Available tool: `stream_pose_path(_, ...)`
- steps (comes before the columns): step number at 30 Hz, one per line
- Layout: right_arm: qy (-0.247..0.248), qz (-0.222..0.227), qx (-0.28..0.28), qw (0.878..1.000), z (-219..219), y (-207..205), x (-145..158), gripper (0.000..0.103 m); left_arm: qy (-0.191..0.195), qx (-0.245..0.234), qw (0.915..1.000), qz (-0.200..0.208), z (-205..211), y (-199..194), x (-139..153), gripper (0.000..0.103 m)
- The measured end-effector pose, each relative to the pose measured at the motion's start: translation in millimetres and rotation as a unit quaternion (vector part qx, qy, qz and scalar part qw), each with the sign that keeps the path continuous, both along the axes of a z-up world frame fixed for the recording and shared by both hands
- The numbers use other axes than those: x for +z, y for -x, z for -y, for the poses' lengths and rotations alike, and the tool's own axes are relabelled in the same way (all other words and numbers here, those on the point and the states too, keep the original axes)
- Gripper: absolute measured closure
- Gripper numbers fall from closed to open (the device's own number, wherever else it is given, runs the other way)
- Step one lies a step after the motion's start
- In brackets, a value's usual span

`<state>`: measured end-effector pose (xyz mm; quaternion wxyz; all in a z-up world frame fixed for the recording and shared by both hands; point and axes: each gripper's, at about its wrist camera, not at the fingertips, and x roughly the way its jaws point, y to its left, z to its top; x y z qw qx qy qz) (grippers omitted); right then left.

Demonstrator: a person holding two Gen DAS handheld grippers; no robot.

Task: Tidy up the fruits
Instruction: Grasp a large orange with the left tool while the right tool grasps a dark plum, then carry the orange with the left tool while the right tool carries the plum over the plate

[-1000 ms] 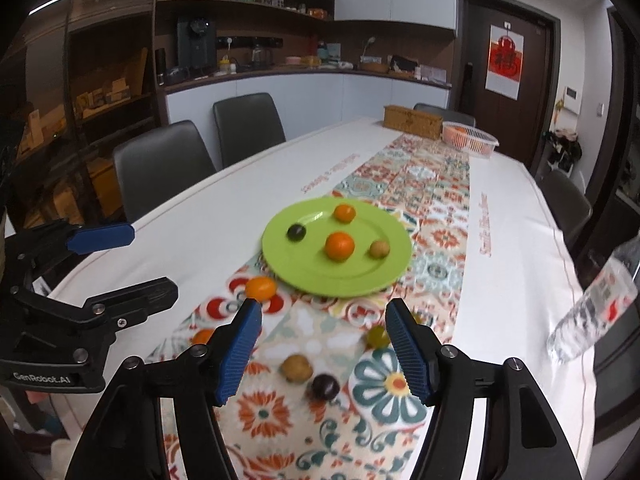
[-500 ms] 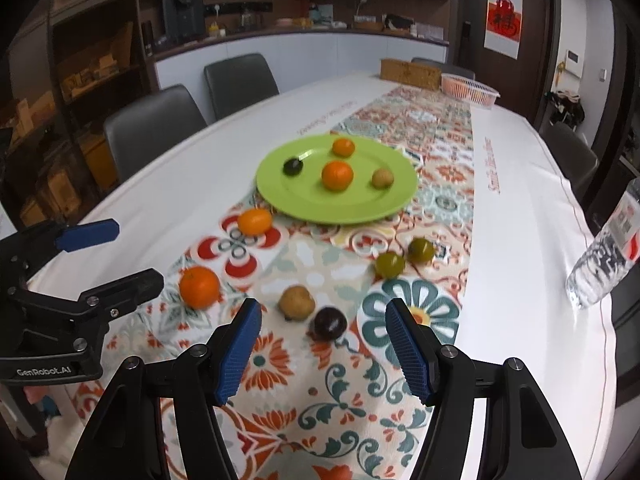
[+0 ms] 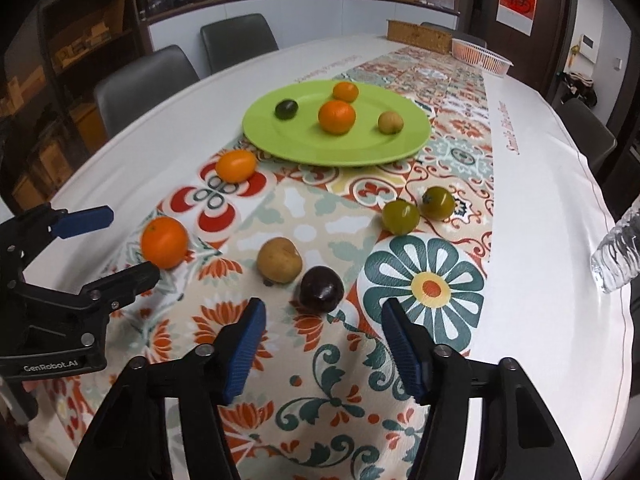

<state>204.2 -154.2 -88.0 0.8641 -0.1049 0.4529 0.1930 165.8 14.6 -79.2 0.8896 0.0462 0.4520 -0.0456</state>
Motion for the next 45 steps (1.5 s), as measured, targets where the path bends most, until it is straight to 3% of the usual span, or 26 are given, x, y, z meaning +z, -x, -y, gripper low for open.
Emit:
stream_pose_path(8, -0.004, -0.011, 0.007, 1.0, -3.8, -9.2, -8.0, 0.057, 0.01, -0.009, 0.9999, -0.01, 0.8, -10.4, -9.2, 0.032)
stream_pose_path(15, -0.006, -0.019, 0.009, 1.0, -6.4, -16.6, -11.1, 0.067, 0.035, -0.018, 0.9988, -0.03, 2.1, -20.4, -13.0, 0.062)
stream_pose_path(22, -0.012, -0.024, 0.011, 1.0, -5.7, -18.7, -13.0, 0.074, 0.035, -0.019, 0.9988, -0.03, 6.4, -20.8, -13.5, 0.063)
stream_pose_path(32, -0.023, -0.021, 0.003, 0.999, 2.2, -12.3, -7.9, 0.075, 0.032, -0.026, 0.9991, -0.012, 14.6, -11.8, 1.0, 0.063)
stream_pose_path(45, -0.051, 0.026, 0.003, 0.998, 10.9, 13.1, 30.9, 0.075, 0.051, -0.041, 0.9972, 0.037, 21.8, 7.3, 43.3, 0.063)
